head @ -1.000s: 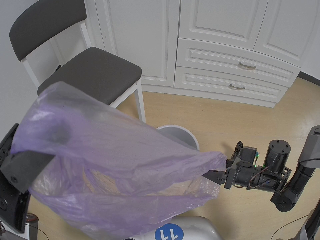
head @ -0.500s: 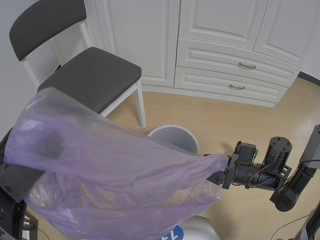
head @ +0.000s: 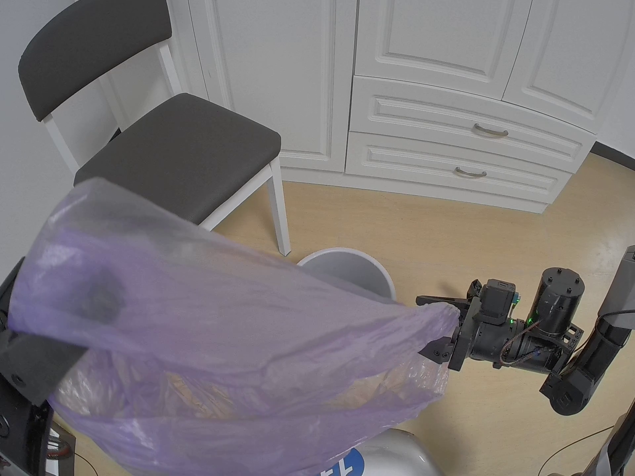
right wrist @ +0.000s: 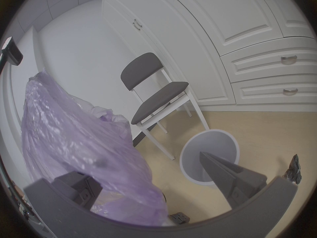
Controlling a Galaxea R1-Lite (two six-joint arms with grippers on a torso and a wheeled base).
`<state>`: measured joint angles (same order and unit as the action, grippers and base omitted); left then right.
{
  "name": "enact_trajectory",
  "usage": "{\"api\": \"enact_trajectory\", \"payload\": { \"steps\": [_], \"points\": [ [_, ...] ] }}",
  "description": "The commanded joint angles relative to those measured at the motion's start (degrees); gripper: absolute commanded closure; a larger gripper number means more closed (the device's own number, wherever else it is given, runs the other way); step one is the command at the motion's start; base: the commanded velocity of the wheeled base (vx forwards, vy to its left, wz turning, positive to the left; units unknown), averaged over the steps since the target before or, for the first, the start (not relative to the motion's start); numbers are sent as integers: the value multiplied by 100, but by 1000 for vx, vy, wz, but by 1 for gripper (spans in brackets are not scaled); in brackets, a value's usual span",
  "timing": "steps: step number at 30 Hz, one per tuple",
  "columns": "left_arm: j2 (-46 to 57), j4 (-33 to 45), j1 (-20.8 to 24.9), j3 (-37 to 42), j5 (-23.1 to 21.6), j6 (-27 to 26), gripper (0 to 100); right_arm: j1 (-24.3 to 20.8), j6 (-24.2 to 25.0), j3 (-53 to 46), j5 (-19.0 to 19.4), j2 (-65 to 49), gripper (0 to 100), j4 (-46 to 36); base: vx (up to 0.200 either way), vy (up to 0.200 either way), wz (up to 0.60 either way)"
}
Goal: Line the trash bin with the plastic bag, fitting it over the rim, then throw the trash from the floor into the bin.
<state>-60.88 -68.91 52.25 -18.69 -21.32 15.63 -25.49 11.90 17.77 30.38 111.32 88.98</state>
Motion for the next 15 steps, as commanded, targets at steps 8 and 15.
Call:
{"api": "enact_trajectory", "payload": {
  "steps": [8, 15],
  "points": [
    [-12, 1, -4, 49, -4, -7, 100, 0, -3, -37, 188, -102, 0, 102, 0, 0, 0],
    [-3, 1, -4, 58, -12, -7, 100, -9, -30, -72, 196, -129, 0, 102, 0, 0, 0]
  ]
}}
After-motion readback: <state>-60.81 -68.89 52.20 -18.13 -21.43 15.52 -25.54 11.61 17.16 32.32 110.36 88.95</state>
